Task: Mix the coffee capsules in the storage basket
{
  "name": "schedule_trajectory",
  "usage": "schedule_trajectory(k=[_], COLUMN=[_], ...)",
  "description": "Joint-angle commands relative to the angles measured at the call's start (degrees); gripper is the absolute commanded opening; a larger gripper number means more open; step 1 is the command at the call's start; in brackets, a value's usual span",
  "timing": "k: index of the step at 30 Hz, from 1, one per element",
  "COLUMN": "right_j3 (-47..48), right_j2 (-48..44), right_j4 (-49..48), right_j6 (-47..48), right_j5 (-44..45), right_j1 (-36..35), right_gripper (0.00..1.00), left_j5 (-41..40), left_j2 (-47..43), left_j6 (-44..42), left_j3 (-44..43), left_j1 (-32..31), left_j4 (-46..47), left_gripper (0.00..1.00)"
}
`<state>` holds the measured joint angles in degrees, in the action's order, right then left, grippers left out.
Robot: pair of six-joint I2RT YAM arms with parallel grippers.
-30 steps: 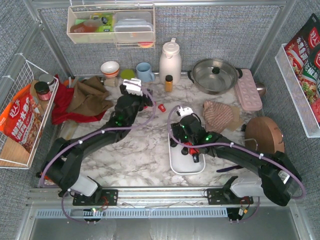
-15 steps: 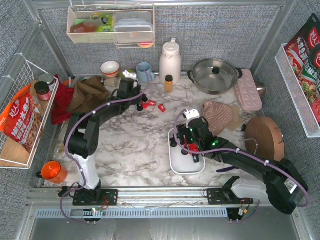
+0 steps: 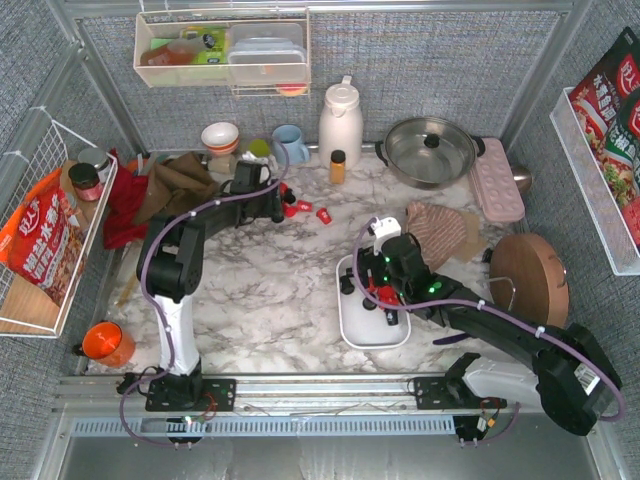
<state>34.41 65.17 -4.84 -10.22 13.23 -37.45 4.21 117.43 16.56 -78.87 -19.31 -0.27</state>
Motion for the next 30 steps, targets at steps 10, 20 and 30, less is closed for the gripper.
schedule_trajectory(k=[10, 20, 30], right_j3=[-0.49, -0.66, -0.66], right_j2=[-1.42, -0.86, -0.08], right_j4=[-1.44, -1.63, -1.66], right_j6=[-0.42, -0.42, -0.98], right_j5=[-1.02, -1.02, -1.11], right_j1=[0.18, 0.28, 0.54], right_gripper=[0.75, 0.75, 0.75], left_j5=[-4.5, -8.03, -3.14], left_j2=[3.89, 4.33, 4.31], left_j6=[-0.57, -2.44, -3.63], left_j3=[-3.41, -5.46, -5.25], left_j1=[-0.73, -1.68, -1.65], left_j4=[-5.05, -9.28, -8.81], left_gripper=[0.57, 0.58, 0.55])
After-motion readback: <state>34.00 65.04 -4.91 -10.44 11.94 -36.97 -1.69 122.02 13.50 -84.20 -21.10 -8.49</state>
